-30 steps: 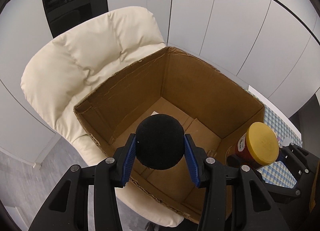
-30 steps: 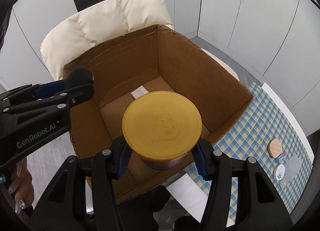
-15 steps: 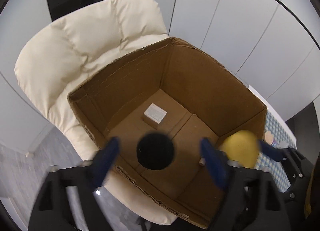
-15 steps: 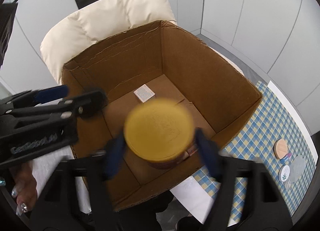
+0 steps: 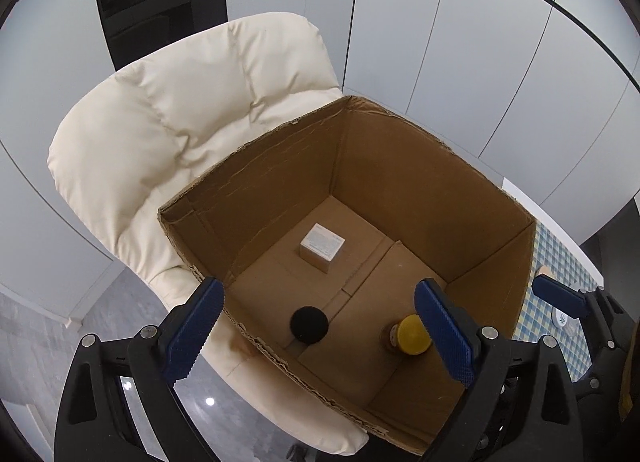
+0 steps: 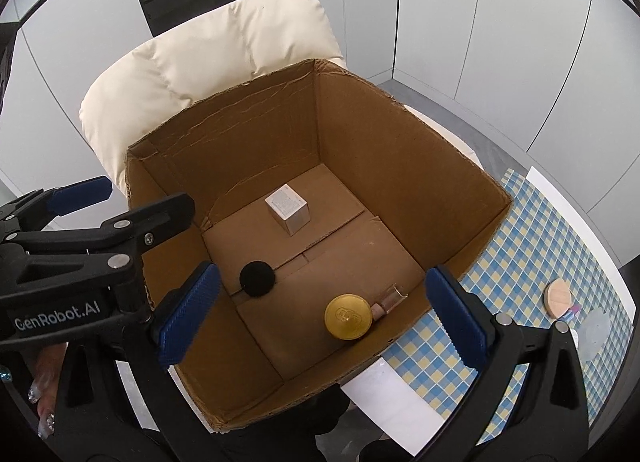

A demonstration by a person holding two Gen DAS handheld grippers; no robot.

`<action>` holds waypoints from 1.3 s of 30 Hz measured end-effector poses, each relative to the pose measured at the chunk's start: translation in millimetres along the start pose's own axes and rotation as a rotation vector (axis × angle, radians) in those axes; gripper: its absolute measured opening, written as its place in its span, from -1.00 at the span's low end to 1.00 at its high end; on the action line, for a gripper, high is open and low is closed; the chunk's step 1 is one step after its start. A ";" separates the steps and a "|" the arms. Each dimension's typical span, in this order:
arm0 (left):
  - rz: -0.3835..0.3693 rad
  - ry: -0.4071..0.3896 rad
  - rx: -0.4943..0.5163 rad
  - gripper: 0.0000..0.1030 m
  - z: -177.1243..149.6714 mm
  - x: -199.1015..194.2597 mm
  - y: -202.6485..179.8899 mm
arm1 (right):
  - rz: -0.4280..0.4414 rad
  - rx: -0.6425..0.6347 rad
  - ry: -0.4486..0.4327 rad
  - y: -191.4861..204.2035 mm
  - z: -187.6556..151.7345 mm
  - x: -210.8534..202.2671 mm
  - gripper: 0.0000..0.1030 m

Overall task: Organize objects
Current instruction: 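Open the right tool dropping the jar while the left tool drops the tin into the box, then withdraw both open tools from the box back toward the table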

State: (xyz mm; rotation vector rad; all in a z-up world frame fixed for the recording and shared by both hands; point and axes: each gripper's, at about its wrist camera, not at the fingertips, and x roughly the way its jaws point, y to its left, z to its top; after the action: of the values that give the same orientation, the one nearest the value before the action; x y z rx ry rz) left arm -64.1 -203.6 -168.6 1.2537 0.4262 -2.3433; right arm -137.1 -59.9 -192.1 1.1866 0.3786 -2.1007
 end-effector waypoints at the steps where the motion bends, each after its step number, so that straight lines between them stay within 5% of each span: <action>1: -0.002 -0.001 -0.002 0.87 -0.3 0.1 0.0 | -0.001 -0.001 0.001 -0.2 -0.2 -0.2 1.00; 21: 0.012 -0.020 -0.017 0.87 0.9 -12.0 11.3 | -0.004 0.008 0.006 -0.3 -0.1 -6.8 1.00; 39: 0.053 -0.024 0.029 0.87 -24.8 -54.5 7.4 | -0.027 0.048 -0.037 -4.2 -19.3 -66.5 1.00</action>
State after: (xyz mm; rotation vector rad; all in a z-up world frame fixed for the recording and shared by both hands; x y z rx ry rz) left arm -16.3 -185.4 -136.6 1.2334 0.3480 -2.3260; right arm -104.5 -18.3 -147.2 1.1748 0.3310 -2.1628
